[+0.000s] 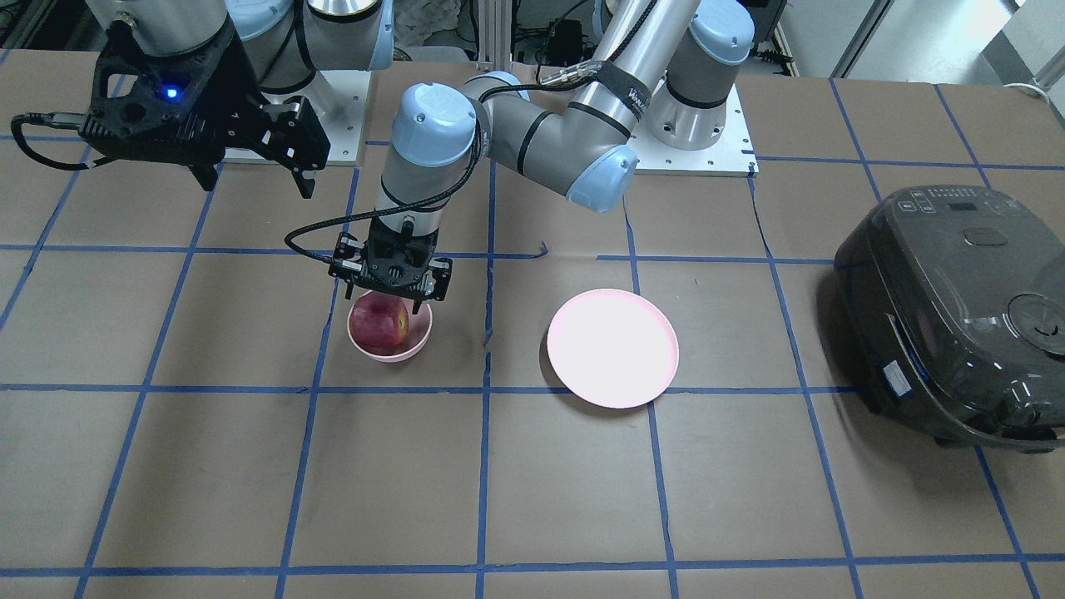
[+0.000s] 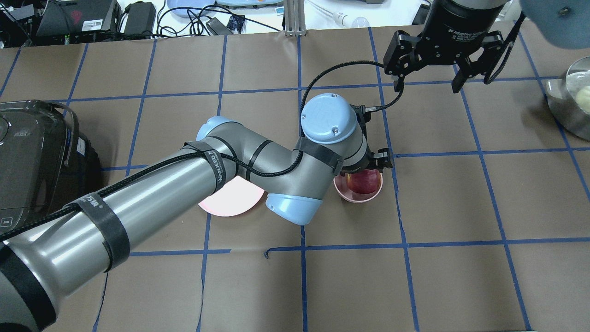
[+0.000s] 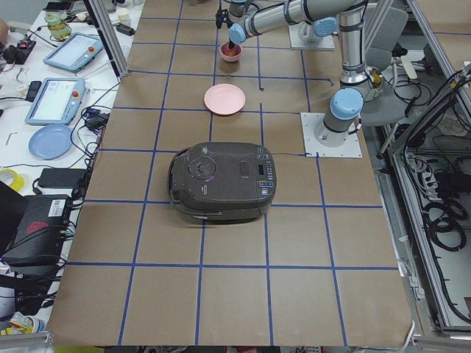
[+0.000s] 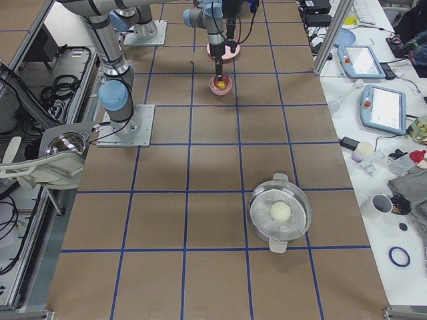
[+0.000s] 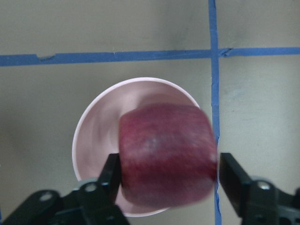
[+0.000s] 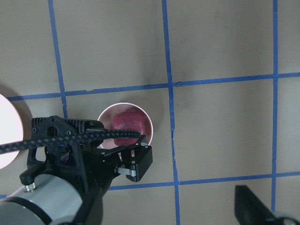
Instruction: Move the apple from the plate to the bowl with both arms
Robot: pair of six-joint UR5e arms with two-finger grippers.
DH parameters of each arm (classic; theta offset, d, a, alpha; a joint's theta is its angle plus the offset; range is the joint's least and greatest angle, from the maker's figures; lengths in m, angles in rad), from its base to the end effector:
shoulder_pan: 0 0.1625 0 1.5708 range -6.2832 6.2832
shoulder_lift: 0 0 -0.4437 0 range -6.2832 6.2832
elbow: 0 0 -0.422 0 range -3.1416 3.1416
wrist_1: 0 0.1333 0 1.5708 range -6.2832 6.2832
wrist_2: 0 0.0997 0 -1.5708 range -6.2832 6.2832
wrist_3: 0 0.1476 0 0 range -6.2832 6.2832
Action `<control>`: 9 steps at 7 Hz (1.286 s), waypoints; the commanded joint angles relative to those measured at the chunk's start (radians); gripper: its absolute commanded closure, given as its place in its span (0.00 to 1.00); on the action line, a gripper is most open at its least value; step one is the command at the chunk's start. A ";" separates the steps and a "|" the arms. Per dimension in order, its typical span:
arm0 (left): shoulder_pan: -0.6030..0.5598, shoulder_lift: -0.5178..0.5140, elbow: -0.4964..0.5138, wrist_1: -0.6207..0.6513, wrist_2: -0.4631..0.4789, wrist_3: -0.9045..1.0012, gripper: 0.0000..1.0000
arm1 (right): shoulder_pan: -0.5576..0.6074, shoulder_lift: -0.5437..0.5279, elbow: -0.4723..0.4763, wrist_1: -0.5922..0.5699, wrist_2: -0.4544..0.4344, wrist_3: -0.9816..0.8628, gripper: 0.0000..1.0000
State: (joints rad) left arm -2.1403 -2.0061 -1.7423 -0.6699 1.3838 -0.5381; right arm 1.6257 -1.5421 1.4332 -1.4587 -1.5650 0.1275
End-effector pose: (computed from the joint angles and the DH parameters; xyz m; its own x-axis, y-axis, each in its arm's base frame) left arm -0.4973 -0.4786 0.2143 -0.9501 0.0808 0.3013 0.0339 0.9869 -0.1577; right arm 0.1631 -0.5233 0.5040 -0.9974 0.0726 -0.0053 0.0725 0.9974 0.0039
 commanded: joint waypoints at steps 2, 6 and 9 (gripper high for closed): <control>0.077 0.050 -0.014 -0.038 0.003 0.125 0.00 | 0.000 0.000 0.001 0.001 -0.001 -0.003 0.00; 0.313 0.222 0.001 -0.325 0.003 0.374 0.00 | -0.001 0.002 0.001 0.001 -0.001 -0.003 0.00; 0.512 0.395 0.119 -0.720 0.214 0.576 0.00 | -0.001 0.002 0.001 0.001 0.000 -0.005 0.00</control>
State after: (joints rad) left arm -1.7003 -1.6745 -1.6943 -1.2155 1.5257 -0.0207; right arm 1.6244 -1.5406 1.4342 -1.4569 -1.5652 0.1235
